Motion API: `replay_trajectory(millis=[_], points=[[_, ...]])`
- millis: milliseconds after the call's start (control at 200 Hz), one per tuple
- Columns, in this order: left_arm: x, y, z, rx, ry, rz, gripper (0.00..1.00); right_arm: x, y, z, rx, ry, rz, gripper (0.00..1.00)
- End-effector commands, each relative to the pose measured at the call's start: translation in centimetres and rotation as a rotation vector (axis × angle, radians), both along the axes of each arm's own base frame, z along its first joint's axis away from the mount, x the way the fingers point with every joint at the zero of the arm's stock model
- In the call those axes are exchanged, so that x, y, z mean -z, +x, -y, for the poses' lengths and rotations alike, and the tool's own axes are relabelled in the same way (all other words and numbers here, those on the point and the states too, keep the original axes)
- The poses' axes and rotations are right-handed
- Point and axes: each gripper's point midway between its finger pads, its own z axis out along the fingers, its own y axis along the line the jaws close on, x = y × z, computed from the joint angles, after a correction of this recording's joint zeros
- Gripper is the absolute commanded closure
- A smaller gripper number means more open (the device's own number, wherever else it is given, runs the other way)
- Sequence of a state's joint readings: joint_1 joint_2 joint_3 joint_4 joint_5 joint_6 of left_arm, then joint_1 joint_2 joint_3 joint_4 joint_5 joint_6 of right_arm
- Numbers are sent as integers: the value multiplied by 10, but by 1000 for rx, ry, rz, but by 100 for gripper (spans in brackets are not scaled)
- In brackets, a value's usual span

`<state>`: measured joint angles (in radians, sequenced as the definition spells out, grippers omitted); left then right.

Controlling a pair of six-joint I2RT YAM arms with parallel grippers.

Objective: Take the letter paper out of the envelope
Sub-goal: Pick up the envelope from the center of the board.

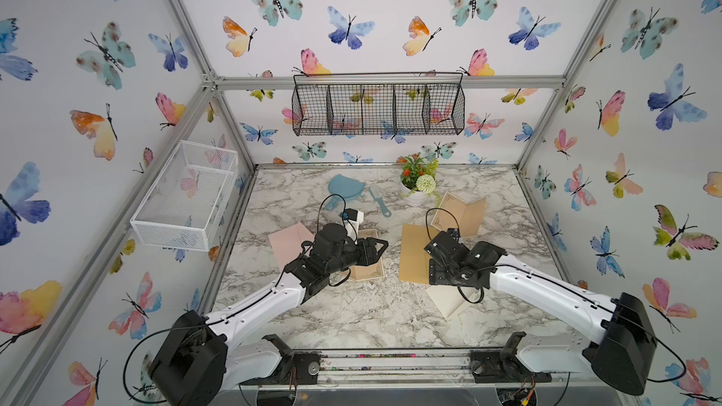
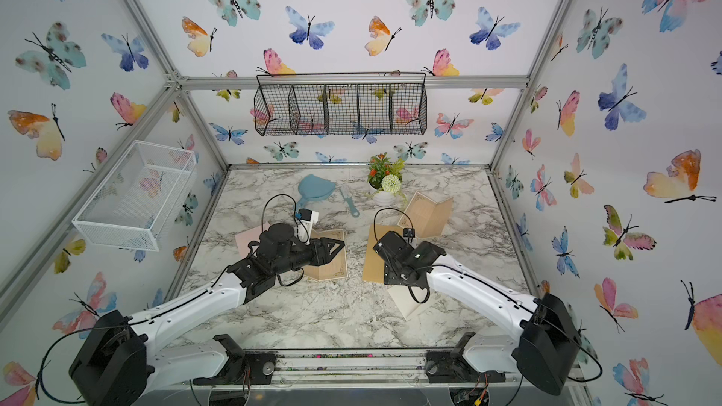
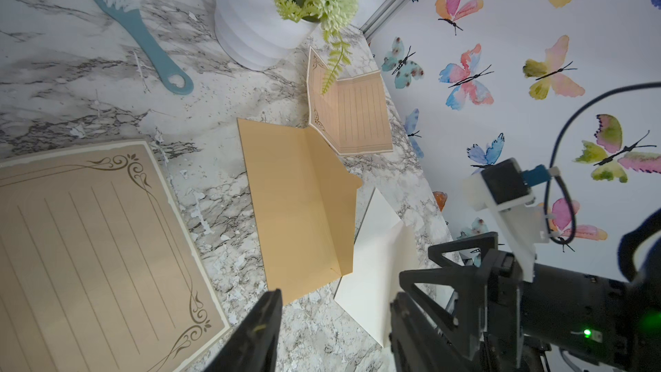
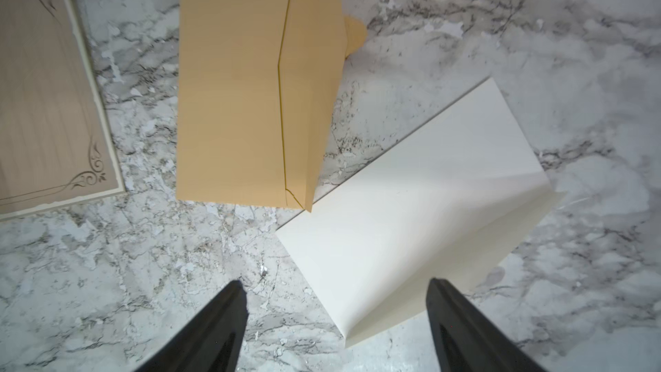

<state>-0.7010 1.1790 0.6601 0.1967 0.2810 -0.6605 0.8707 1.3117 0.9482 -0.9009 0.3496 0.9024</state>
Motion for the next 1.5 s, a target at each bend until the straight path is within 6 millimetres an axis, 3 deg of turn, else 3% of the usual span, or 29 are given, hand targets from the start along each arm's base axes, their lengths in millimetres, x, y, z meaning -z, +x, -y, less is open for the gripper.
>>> replay_trajectory(millis=[0,80,190,420,556,806,1006,1161,1337,1497], points=[[-4,-7,-2,-1,10,30,47,-3,-15,31,141,2,39,18],[0,-10,-4,-3,12,29,47,3,-29,40,186,74,38,23],[6,-14,1,28,2,18,47,13,-55,65,261,40,-12,23],[24,-15,19,97,-15,-28,47,27,-78,72,316,-38,-61,16],[24,-15,23,114,-17,-26,47,25,-72,76,326,-72,-33,11],[20,-15,30,150,-11,-28,48,26,-56,68,311,5,61,17],[13,-15,26,140,4,-15,48,42,-35,57,267,-43,8,16],[1,-18,18,119,3,4,48,55,-24,60,272,103,6,21],[-5,-18,14,109,18,19,48,83,-30,68,278,136,-76,25],[-6,-18,13,103,22,21,48,86,-31,64,271,131,-108,34]])
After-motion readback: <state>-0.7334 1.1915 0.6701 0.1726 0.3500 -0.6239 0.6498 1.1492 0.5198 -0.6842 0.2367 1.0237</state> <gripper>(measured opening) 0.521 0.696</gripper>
